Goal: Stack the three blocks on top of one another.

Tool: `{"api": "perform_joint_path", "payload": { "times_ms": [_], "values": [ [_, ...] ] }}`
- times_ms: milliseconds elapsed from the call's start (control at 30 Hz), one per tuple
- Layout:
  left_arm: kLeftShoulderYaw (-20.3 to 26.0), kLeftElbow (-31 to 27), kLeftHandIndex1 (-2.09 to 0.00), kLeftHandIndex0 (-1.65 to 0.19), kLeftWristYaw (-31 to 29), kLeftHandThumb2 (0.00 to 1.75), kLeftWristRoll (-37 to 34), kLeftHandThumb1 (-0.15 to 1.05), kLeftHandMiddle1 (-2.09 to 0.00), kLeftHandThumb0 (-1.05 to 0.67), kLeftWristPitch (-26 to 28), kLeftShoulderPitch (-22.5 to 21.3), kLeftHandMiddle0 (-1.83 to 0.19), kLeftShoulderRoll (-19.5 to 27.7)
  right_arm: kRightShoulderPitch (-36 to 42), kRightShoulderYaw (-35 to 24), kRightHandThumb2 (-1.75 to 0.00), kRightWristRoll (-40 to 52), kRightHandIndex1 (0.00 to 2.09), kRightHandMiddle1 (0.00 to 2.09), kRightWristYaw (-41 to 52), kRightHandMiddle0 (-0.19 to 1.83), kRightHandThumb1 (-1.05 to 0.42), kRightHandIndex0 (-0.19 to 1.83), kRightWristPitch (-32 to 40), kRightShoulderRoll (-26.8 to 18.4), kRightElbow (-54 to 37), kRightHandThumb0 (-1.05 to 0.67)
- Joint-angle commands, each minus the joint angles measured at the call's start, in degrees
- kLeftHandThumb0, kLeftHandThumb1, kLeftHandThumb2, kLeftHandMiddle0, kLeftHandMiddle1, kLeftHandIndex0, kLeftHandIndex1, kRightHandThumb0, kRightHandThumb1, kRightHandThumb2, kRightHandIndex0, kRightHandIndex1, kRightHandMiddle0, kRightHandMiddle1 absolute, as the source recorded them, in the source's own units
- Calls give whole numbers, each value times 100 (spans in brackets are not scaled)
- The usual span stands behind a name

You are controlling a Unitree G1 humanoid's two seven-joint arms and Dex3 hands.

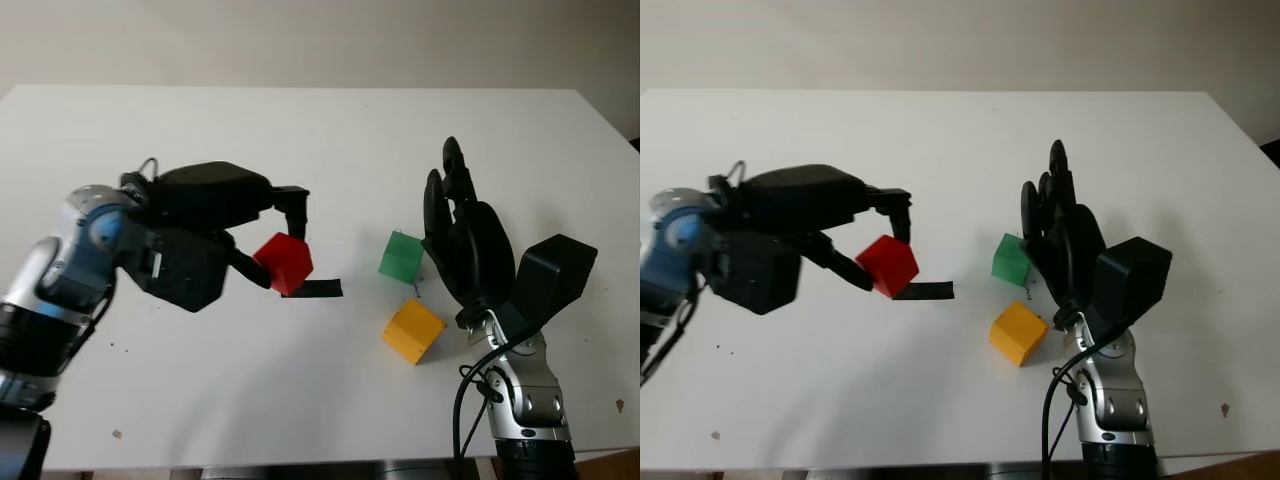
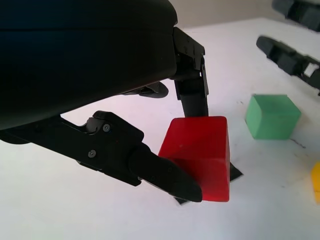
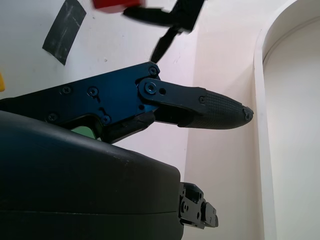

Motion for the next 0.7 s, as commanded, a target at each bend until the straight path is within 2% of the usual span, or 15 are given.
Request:
{"api": "perform_joint_path", "payload": {
  "times_ms": [0,300,667],
  "values": [
    [-66,118,-138,-39,105,5,40,95,-10,-38,-65,-166,-34,-109,26,8,-60,-17,0,0,-8,-19,-105,-19,-22,-22,-144,-71],
    [-337,475,-137,-37,517,5,591,95,-11,-38,-222,-104,-35,-307,6,11,-60,-25,0,0,-20,-19,-105,-19,-40,-21,-133,-71],
    [-437,546,-137,-39,673,5,928,95,-11,-36,-144,-126,-35,-438,23,18,-60,-8,0,0,-22,-19,-105,-19,-36,-8,-146,-71]
  ]
}}
